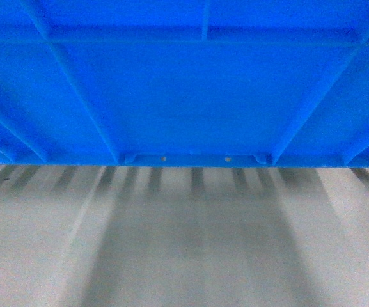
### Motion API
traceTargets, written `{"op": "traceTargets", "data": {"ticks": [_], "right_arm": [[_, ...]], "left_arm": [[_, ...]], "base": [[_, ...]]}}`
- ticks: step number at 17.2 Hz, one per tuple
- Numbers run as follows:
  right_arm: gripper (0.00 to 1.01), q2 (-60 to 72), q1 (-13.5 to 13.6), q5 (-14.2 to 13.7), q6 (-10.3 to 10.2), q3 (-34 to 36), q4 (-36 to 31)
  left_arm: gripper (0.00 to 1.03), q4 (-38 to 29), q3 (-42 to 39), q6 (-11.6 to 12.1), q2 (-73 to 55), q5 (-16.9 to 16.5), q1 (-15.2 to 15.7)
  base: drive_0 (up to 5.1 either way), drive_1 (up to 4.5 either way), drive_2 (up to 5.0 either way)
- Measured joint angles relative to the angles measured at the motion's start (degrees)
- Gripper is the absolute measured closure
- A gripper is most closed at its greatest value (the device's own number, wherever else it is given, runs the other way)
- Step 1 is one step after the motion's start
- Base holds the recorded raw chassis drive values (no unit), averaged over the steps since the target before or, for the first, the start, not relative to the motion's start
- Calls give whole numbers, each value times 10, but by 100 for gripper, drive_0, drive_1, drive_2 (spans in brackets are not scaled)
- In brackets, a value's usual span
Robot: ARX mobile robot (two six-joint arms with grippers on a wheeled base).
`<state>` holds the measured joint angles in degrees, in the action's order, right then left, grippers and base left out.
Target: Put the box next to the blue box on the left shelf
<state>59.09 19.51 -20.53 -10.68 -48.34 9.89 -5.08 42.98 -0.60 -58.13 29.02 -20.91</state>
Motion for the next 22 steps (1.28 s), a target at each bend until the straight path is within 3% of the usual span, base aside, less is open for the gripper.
{"op": "traceTargets", "data": {"ticks": [15,22], "right_arm": [[91,0,0,0,0,1,-1],[91,-3,0,-1,1,1,0]], "left_arm": [[91,-1,-2,0,0,0,0],[91,-1,-2,-2,0,-1,0]], "base": [[10,10,10],[11,401,-379]]}}
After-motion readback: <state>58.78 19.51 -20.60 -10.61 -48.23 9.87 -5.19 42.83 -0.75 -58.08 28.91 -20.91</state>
